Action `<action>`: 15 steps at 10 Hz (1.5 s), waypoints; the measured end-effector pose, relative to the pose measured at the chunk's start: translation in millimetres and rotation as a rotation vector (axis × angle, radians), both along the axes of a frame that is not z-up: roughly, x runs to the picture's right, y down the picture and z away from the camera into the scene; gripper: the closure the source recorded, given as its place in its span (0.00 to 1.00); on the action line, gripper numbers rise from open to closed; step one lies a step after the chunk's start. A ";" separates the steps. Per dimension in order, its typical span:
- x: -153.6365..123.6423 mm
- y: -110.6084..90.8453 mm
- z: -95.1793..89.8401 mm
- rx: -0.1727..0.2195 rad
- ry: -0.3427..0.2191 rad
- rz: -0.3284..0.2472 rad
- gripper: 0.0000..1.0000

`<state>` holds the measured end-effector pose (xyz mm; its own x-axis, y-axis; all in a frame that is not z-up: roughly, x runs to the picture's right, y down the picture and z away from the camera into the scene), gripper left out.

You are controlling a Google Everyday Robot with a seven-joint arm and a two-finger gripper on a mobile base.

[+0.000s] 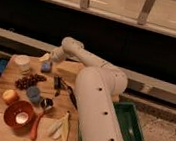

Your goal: Wipe table surface with sponge

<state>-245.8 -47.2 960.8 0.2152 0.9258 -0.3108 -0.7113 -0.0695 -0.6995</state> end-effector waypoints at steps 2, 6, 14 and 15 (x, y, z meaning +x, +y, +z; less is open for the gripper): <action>1.3 -0.7 -0.2 0.005 0.003 0.000 0.29; -1.5 5.7 8.0 0.008 0.032 0.001 0.29; -18.7 20.4 26.8 -0.029 0.024 -0.019 0.29; -19.9 21.9 28.5 -0.034 0.021 -0.022 0.29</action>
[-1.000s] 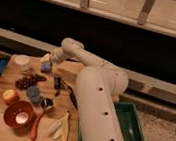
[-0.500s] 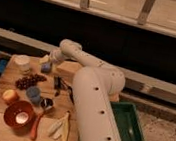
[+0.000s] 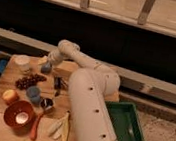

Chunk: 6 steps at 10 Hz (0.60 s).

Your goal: Wipe table surface with sponge

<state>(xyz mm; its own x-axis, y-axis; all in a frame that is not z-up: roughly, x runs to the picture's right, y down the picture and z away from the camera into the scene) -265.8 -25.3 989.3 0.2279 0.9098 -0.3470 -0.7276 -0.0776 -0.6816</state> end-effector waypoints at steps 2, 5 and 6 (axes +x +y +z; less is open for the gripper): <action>-5.4 3.1 4.9 -0.011 -0.007 -0.007 0.33; -4.7 8.5 3.9 -0.022 -0.005 -0.018 0.65; -6.2 8.4 3.6 -0.022 -0.006 -0.018 0.73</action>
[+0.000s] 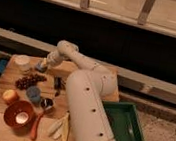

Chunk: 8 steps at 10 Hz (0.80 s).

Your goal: Wipe table surface with sponge

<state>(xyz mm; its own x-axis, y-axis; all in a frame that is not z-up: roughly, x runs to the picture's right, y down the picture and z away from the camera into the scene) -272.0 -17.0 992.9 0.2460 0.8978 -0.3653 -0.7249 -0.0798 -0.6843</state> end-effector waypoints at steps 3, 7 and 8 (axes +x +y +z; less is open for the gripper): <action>-1.7 8.0 11.8 -0.022 0.013 0.002 0.99; -1.3 8.7 11.1 -0.020 0.014 -0.005 1.00; -0.8 8.8 11.3 -0.020 0.014 -0.005 1.00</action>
